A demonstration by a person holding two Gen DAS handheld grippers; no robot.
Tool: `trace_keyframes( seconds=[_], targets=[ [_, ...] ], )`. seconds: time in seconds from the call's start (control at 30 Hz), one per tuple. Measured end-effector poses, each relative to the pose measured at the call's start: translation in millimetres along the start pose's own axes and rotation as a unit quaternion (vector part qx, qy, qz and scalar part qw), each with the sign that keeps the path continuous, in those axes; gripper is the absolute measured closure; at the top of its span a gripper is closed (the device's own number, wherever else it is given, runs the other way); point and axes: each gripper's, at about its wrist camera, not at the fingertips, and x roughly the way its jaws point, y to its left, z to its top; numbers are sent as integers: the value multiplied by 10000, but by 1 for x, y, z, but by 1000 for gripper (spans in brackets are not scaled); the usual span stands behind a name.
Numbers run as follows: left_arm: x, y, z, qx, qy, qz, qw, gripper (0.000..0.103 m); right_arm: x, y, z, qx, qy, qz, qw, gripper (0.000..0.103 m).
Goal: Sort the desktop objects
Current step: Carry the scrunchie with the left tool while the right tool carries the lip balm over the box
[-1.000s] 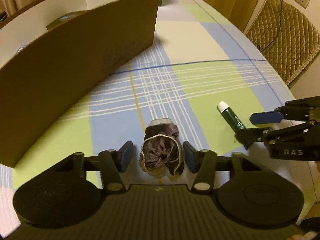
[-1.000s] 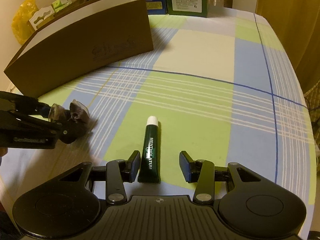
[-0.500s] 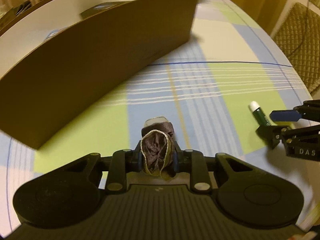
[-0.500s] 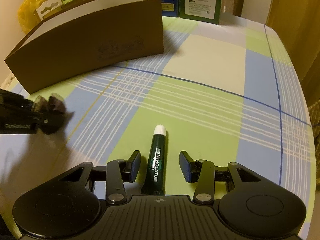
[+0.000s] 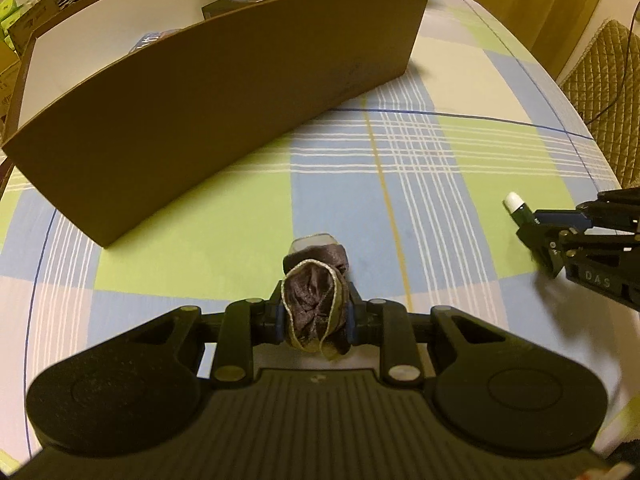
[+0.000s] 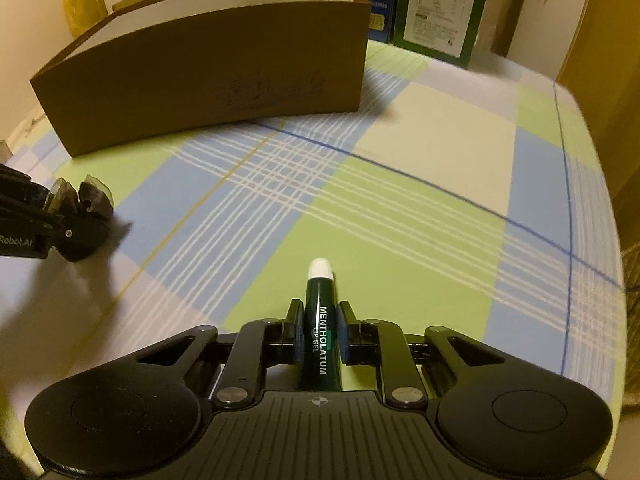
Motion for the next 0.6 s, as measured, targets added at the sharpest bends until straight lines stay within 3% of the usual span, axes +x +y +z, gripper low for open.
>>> trace_keyframes(
  seconds=[0.27, 0.6],
  targets=[
    [-15, -2, -5, -51, -123, -10, 9999, 81, -13, 4, 1, 232, 121, 428, 9987, 89],
    [-50, 8, 7, -213, -470, -7, 9987, 81, -45, 20, 40, 195, -280, 1042, 9940, 89]
  ],
)
